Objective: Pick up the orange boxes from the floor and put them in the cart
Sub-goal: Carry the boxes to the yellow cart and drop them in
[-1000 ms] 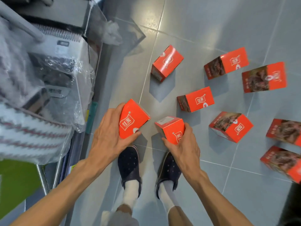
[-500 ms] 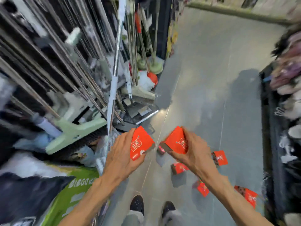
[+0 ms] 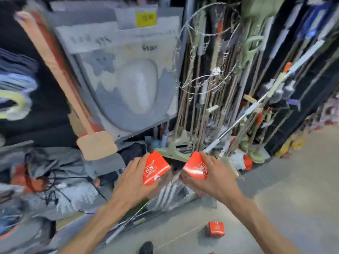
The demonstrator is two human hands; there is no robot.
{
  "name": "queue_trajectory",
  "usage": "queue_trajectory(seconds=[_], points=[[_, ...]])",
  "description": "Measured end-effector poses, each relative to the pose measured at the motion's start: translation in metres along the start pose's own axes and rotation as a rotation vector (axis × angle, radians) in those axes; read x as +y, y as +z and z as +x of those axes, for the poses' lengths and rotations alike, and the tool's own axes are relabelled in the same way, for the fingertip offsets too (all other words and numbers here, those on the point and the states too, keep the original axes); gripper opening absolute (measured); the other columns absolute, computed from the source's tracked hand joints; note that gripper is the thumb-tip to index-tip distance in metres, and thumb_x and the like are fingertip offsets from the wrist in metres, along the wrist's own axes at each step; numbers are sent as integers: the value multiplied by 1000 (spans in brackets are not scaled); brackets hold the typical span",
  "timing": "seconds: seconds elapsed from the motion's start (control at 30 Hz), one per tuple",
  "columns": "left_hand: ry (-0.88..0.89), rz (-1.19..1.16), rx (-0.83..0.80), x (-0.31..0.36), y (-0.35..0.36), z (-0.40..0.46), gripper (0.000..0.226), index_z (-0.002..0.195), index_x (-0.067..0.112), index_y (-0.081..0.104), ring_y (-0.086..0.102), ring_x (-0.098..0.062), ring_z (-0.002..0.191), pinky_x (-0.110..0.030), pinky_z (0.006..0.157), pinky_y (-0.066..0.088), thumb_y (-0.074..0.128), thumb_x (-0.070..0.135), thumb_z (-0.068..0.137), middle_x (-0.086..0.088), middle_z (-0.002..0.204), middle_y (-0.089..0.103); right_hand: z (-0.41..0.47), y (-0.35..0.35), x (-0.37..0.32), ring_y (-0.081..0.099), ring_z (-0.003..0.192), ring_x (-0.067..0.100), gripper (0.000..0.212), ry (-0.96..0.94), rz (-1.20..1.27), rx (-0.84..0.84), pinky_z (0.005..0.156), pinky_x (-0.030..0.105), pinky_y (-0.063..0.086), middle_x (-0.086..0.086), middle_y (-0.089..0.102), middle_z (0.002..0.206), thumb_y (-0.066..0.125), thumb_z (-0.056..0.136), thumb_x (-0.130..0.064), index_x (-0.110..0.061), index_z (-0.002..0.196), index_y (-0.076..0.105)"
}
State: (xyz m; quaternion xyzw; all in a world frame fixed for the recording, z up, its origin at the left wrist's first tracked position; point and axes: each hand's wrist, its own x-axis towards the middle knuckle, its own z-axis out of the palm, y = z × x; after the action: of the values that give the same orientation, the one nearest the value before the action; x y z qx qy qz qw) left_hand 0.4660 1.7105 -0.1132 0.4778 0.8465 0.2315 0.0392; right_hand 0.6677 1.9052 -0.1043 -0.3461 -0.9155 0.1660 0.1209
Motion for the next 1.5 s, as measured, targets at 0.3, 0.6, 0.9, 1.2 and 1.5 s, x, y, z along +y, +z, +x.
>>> queue_trajectory(seconds=[0.3, 0.6, 0.9, 1.2, 1.5], points=[[-542, 55, 342, -94, -129, -247, 112, 148, 23, 30, 48, -23, 120, -41, 95, 45, 26, 97, 65, 0, 131, 48, -30, 56, -241, 54, 120, 20, 97, -617, -36, -253, 91, 38, 50, -9, 54, 129, 54, 66, -88, -39, 146, 30], [-997, 177, 564, -176, -230, -554, 97, 145, 23, 37, 52, -19, 112, -34, 89, 45, 40, 88, 72, 4, 121, 52, -203, 146, -534, 45, 132, 17, 101, -1118, -10, -509, 101, 35, 40, -7, 47, 143, 57, 68, -85, -33, 150, 28], [-1322, 262, 739, -233, -320, -813, 80, 140, 32, 37, 51, -14, 113, -30, 82, 42, 50, 79, 78, 10, 123, 52, -413, 219, -782, 53, 118, 13, 90, -1396, 119, -693, 90, 39, 48, -19, 53, 126, 59, 63, -83, -42, 140, 34], [-1532, 310, 803, -359, -400, -978, 91, 145, 28, 34, 52, -17, 116, -39, 91, 47, 46, 81, 73, 6, 127, 53, -537, 306, -1021, 52, 123, 16, 95, -1642, 197, -761, 94, 44, 48, -10, 52, 136, 60, 66, -82, -40, 145, 30], [-1682, 319, 887, -526, -515, -1111, 86, 144, 35, 33, 55, -14, 112, -40, 88, 49, 54, 80, 73, 10, 123, 55, -623, 393, -1280, 50, 126, 17, 92, -1827, 194, -751, 94, 36, 46, -8, 53, 140, 63, 68, -77, -34, 145, 36]])
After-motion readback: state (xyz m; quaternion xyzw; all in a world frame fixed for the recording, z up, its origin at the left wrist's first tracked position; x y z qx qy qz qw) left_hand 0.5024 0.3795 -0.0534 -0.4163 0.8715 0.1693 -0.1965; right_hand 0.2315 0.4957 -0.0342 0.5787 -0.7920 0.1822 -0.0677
